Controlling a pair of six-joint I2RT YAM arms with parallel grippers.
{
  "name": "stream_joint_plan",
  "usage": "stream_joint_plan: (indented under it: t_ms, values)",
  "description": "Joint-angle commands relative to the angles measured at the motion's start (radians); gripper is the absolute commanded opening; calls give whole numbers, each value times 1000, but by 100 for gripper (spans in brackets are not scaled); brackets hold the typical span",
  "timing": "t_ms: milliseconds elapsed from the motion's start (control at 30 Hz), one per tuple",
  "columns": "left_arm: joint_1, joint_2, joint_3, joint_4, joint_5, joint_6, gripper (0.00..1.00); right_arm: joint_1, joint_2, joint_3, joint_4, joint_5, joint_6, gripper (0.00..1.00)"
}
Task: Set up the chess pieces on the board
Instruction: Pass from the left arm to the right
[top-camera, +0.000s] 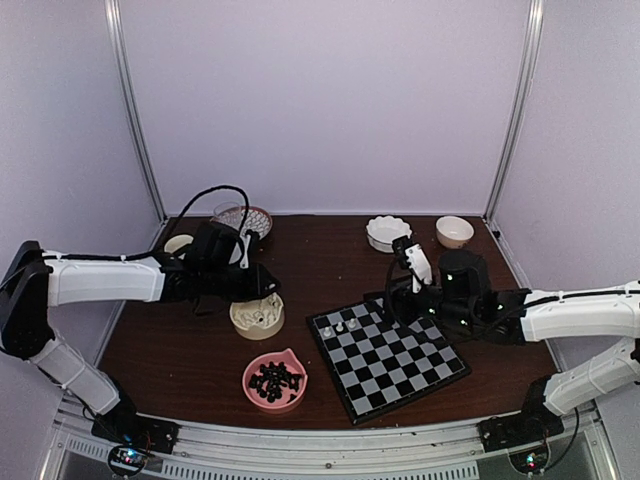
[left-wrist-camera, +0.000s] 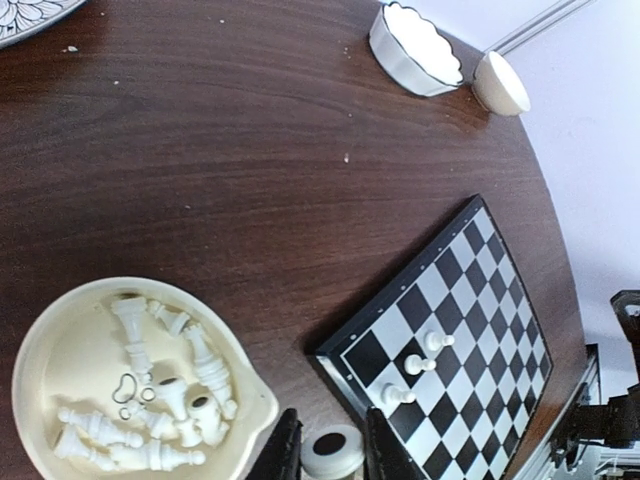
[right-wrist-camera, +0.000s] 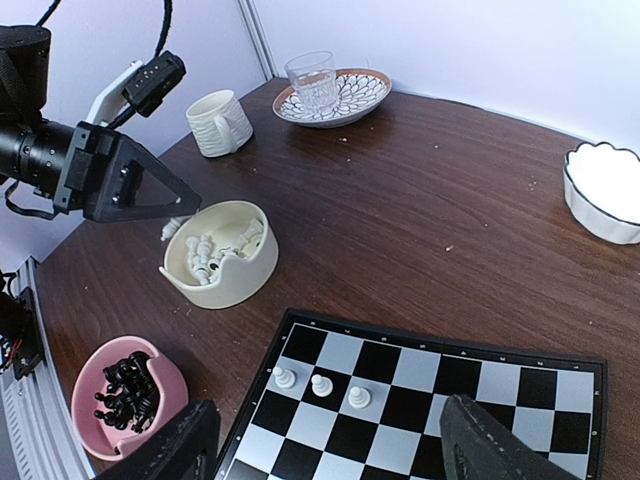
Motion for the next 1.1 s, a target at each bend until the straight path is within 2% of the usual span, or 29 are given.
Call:
stream_joint_plan:
  t_ms: [0,133,467,867,1067]
  values:
    - [-47,15,30,107,-14,-138,6,22,-8,14,33,-8,-3,79]
    - [-101,53,34,190,-53,-245,7,36,-11,6,40,5,-3,79]
    - [-203,150,87,323,-97,-385,7,53,12,0,68,18,-6,78]
    - [-280,233,105,480,-110,-488,7,63,76,16,84,20,-11,76]
    - [-309,249,112,503,-150,-503,7,64,104,29,84,1,-16,75]
